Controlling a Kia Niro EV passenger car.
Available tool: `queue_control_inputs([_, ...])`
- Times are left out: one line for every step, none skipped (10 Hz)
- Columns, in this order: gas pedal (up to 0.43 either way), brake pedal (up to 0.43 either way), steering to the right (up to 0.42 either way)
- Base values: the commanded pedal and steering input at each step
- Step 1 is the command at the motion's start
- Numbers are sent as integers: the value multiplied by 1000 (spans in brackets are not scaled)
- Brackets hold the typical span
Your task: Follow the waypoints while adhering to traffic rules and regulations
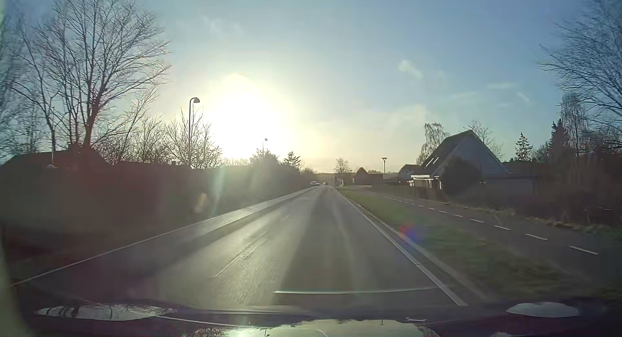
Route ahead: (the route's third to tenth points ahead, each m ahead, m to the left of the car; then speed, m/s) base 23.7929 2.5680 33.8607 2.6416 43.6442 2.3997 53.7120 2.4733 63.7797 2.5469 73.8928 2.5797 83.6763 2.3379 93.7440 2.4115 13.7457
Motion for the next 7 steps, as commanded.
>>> queue_control_inputs([130, 0, 2])
queue_control_inputs([130, 0, 1])
queue_control_inputs([130, 0, 1])
queue_control_inputs([130, 0, 1])
queue_control_inputs([130, 0, 2])
queue_control_inputs([118, 0, 2])
queue_control_inputs([118, 0, 2])
